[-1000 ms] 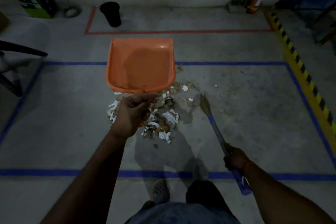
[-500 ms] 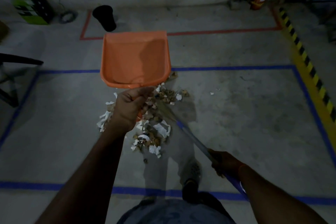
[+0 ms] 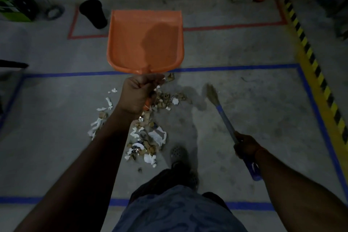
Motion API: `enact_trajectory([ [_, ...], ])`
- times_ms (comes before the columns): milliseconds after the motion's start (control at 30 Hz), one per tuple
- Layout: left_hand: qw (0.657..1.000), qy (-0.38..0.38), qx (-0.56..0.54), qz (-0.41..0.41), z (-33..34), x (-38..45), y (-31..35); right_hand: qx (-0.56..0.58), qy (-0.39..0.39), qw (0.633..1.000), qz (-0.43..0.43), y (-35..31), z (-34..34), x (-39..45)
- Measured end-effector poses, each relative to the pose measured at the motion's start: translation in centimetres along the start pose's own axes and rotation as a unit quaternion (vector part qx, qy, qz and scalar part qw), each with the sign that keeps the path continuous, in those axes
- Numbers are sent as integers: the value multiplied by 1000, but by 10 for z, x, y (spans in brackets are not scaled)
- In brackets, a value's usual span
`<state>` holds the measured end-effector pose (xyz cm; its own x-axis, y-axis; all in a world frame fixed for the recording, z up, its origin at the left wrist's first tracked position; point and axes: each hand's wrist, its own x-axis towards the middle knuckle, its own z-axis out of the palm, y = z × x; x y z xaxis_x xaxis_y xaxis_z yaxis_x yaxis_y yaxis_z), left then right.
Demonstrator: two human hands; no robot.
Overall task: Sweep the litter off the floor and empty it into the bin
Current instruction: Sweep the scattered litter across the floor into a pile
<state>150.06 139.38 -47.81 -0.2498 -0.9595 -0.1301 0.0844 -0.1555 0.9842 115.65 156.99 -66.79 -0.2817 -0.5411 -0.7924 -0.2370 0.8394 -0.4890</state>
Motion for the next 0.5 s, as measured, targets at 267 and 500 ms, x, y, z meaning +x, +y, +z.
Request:
enact_trajectory([
  [267,999,43,-4,-4,-13,71,-1,-72,-56,995,38,-45,1,47],
  [500,999,42,8,9,9,115,9,-162,-173,971,-37,-103,14,60],
])
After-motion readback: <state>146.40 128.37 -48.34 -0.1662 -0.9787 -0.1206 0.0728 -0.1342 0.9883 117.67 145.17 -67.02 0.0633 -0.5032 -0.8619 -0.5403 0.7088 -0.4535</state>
